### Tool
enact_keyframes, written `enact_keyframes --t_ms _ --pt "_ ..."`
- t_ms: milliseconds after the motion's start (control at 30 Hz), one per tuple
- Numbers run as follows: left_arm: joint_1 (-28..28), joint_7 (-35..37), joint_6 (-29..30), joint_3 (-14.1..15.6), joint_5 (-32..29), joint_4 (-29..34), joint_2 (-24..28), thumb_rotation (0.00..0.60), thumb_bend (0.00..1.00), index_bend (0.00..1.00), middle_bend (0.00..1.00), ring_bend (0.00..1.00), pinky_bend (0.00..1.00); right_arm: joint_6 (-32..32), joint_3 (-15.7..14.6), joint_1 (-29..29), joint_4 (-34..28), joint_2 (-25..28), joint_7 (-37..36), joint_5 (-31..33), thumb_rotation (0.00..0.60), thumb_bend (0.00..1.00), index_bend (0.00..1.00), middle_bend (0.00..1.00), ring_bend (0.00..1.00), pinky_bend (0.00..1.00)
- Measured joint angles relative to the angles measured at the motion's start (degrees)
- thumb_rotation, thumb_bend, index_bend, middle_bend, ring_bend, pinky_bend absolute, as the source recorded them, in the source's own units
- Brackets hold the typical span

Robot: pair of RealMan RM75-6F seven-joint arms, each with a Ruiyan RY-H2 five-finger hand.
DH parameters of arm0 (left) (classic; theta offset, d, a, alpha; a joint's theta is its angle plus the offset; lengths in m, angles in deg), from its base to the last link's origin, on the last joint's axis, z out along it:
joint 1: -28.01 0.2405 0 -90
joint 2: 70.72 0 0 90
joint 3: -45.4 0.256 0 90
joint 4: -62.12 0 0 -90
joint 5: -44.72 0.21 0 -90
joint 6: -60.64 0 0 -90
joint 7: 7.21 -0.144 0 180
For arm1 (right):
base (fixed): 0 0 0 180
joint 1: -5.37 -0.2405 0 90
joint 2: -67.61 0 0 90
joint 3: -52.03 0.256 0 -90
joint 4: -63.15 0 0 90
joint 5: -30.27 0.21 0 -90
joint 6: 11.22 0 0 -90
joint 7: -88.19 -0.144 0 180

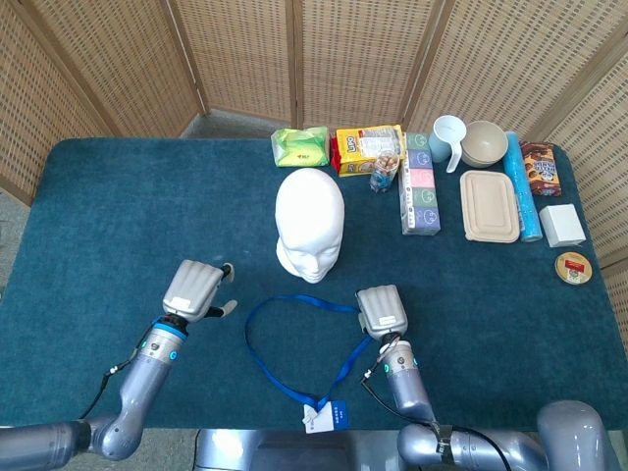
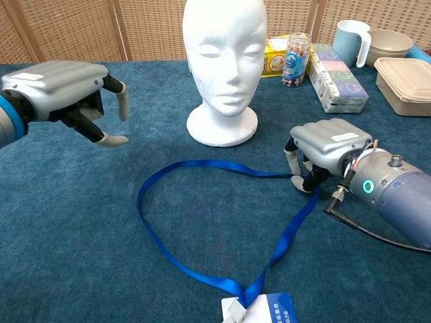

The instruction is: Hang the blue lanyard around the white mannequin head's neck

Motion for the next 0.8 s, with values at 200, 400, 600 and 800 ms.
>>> enact_keyframes --t_ms 200,400,600,800 --pt "-1.86 -3.31 0.24 -0.1 -3.53 -0.79 -3.44 0.473 0.24 0.46 1.0 1.0 1.0 -0.48 -0.37 0.1 0.09 0.15 -1.01 -0.48 0.552 0.48 0.57 0.91 1.0 1.0" --pt "-4.05 -5.63 -0.19 -0.37 -7.23 -2.73 -6.9 0.479 0.24 0.47 1.0 1.0 1.0 -0.68 -0.79 0.49 0.24 0.4 -1.93 -0.75 0.549 0.48 0.57 0.91 1.0 1.0" --pt "-6.57 -8.24 -0.75 -0.87 -11.2 -6.55 -10.71 0.473 0.24 0.46 1.0 1.0 1.0 -0.49 -1.28 0.91 -0.17 0.84 -2.48 -1.37 0.549 0.48 0.57 0.91 1.0 1.0" --pt "-9.11 -9.36 -1.69 -1.91 -15.89 -10.57 -14.11 0.477 0.24 0.47 1.0 1.0 1.0 -0.53 -1.41 1.19 -0.53 1.47 -2.64 -1.29 0.551 0.48 0.57 0.91 1.0 1.0"
